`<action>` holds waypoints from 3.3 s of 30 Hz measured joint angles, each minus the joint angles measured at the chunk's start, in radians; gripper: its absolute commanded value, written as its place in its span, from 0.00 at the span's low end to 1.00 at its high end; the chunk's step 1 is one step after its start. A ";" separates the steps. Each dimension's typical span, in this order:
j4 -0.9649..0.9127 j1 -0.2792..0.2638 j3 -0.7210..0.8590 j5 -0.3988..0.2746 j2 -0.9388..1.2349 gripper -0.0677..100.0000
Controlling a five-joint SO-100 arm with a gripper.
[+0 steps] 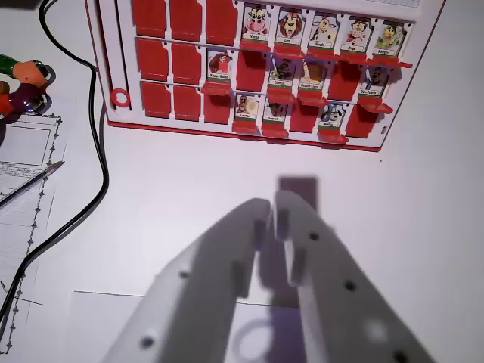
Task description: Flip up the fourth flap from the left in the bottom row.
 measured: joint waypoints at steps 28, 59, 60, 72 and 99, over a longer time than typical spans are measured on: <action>-0.080 -0.017 0.193 0.025 0.054 0.00; -1.000 -0.005 0.856 0.080 -0.218 0.00; -1.032 -0.009 0.862 0.083 -0.245 0.00; -1.299 -0.018 0.876 0.100 -0.549 0.00; -1.353 -0.005 0.581 0.155 -0.818 0.00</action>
